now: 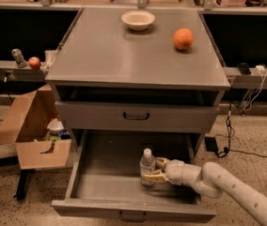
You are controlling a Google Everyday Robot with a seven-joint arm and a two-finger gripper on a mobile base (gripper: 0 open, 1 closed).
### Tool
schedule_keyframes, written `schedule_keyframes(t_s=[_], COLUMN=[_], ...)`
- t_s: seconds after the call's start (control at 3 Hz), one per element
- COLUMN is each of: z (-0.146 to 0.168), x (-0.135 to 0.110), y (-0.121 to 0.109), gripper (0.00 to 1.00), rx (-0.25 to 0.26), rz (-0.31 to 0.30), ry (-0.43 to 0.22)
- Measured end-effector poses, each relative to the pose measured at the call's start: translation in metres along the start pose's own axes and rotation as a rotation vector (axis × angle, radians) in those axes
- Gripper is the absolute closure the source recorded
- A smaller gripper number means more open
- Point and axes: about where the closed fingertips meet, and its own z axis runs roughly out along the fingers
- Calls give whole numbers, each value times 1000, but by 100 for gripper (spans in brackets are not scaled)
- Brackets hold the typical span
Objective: Place blue plastic bottle into middle drawer
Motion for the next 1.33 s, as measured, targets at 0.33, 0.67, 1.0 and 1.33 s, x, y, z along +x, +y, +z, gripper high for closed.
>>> schedule_keyframes(t_s=[0.33, 0.67, 1.0, 1.33], z=[0, 0, 0, 0], x=[0, 0, 0, 0], y=[0, 0, 0, 0], gripper=[50, 28, 4, 0], rx=[0, 0, 0, 0], rz=[0, 0, 0, 0], ry=[0, 0, 0, 0])
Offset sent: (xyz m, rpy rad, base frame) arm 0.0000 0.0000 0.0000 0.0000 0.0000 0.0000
